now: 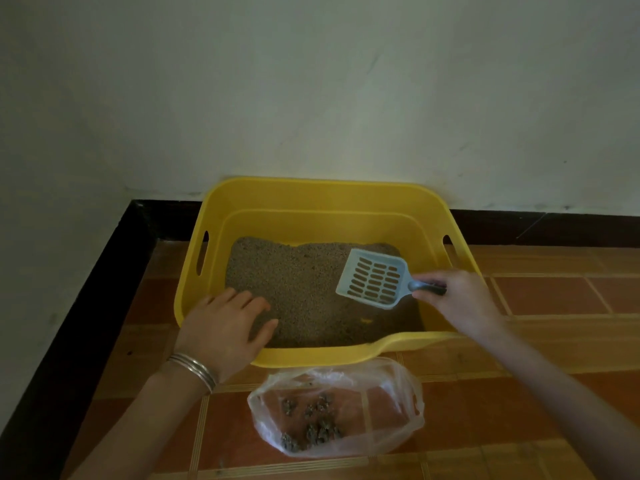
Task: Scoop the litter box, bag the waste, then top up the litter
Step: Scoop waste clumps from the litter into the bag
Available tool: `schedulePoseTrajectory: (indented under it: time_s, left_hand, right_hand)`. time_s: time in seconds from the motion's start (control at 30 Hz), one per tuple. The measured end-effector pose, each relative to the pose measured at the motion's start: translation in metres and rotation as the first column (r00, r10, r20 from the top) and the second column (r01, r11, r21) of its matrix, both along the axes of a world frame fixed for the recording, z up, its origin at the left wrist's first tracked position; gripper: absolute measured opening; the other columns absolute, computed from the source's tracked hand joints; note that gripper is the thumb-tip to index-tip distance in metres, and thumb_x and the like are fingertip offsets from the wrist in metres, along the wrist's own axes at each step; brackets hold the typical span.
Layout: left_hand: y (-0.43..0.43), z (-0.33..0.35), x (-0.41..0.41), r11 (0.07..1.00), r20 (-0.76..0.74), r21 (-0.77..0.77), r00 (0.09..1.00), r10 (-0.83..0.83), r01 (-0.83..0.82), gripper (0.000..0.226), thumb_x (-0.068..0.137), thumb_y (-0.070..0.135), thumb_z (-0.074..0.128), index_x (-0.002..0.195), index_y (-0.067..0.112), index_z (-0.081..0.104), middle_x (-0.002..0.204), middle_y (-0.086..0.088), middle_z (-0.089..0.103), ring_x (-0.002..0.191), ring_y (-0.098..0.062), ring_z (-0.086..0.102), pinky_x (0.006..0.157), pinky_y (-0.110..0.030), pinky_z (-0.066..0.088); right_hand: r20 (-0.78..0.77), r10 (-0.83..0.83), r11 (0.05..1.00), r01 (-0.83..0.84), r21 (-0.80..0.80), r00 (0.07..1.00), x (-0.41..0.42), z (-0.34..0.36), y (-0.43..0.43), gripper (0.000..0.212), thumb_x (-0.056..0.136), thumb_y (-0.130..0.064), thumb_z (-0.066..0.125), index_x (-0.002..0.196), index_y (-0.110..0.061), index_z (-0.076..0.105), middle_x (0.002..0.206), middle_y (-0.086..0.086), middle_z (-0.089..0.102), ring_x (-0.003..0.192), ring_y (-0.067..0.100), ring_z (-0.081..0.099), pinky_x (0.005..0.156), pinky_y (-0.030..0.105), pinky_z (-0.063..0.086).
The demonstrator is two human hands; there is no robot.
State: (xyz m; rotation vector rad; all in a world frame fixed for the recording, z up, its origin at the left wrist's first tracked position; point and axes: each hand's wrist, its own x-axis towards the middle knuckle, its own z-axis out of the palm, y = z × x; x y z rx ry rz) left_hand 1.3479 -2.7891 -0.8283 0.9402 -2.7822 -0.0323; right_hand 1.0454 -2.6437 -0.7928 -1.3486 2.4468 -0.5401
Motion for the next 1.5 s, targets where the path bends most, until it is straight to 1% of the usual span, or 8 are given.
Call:
schedulePoseTrajectory:
  time_s: [0.1,0.27,0.47,0.83,1.1,1.2,1.27,1.5]
  left_hand:
    - [0.000,-0.003,0.003,1.000,0.006,-0.004,1.000,0.017,-0.017,0.041,0.083,0.051,0.034,0.086,0.027,0.068,0.074,0.009,0.064,0.068,-0.015,0.062,0.052,-0.028,0.046]
    - [0.000,-0.005,0.004,1.000,0.025,-0.008,0.999,0.024,-0.023,0.039,0.082,0.050,0.035,0.085,0.028,0.067,0.074,0.010,0.064,0.069,-0.015,0.062,0.052,-0.024,0.042]
    - [0.002,-0.002,0.002,1.000,0.009,-0.001,1.000,0.020,-0.020,0.039,0.082,0.048,0.036,0.081,0.026,0.068,0.071,0.009,0.064,0.065,-0.016,0.063,0.050,-0.024,0.042]
    - [0.006,0.001,0.005,0.999,-0.067,-0.030,0.997,-0.031,0.029,0.034,0.082,0.041,0.041,0.077,0.024,0.069,0.070,0.009,0.064,0.068,-0.016,0.062,0.055,-0.026,0.041]
    - [0.012,0.000,0.014,0.996,-0.091,-0.046,0.992,-0.084,0.080,0.029,0.081,0.038,0.045,0.084,0.024,0.070,0.077,0.010,0.065,0.074,-0.016,0.063,0.062,-0.029,0.041]
    - [0.015,0.001,0.017,0.996,-0.077,-0.020,0.993,-0.084,0.083,0.030,0.081,0.038,0.045,0.086,0.024,0.071,0.080,0.010,0.066,0.076,-0.015,0.063,0.065,-0.030,0.043]
    - [0.017,0.003,0.020,0.996,-0.064,0.000,0.994,-0.084,0.084,0.031,0.081,0.039,0.044,0.089,0.024,0.070,0.084,0.010,0.066,0.079,-0.015,0.063,0.068,-0.031,0.043]
    - [0.038,0.004,0.035,0.992,-0.092,0.036,0.989,-0.115,0.118,0.036,0.080,0.037,0.041,0.101,0.025,0.068,0.101,0.009,0.064,0.096,-0.013,0.054,0.083,-0.030,0.033]
  right_hand:
    - [-0.021,0.006,0.985,-0.002,0.171,1.000,-0.004,-0.004,-0.005,0.030,0.084,-0.024,0.065,0.114,-0.025,0.063,0.108,-0.008,0.067,0.093,0.006,0.059,0.084,0.028,0.050]
    - [-0.064,0.032,0.933,-0.007,0.359,0.997,-0.004,-0.006,-0.007,0.026,0.089,-0.026,0.058,0.116,-0.027,0.060,0.098,-0.010,0.061,0.080,0.005,0.053,0.070,0.022,0.043]
    - [-0.107,0.018,0.883,0.034,0.468,0.994,-0.004,-0.009,-0.008,0.025,0.088,-0.019,0.059,0.111,-0.029,0.064,0.103,-0.007,0.066,0.088,0.011,0.061,0.077,0.030,0.052]
    - [-0.076,0.032,0.837,0.015,0.547,0.997,-0.003,-0.009,-0.013,0.029,0.088,-0.013,0.057,0.113,-0.026,0.064,0.108,-0.004,0.065,0.092,0.013,0.060,0.081,0.030,0.051]
    - [0.081,0.056,0.933,-0.081,0.351,0.995,-0.002,-0.003,-0.005,0.019,0.084,-0.021,0.065,0.102,-0.026,0.068,0.108,-0.010,0.066,0.099,0.006,0.058,0.094,0.036,0.047]
    - [0.125,0.098,0.953,-0.129,0.274,0.987,-0.001,-0.002,-0.001,0.020,0.084,-0.023,0.065,0.104,-0.027,0.067,0.112,-0.010,0.065,0.105,0.004,0.055,0.099,0.030,0.041]
    - [0.171,0.119,0.972,-0.150,0.182,0.978,0.004,0.002,0.003,0.022,0.084,-0.023,0.064,0.106,-0.028,0.065,0.113,-0.011,0.064,0.104,0.000,0.053,0.097,0.024,0.038]
    - [0.358,0.151,0.981,-0.095,-0.171,0.921,0.038,0.019,0.041,0.023,0.078,-0.023,0.069,0.095,-0.038,0.067,0.099,-0.023,0.068,0.101,-0.005,0.059,0.095,0.029,0.046]
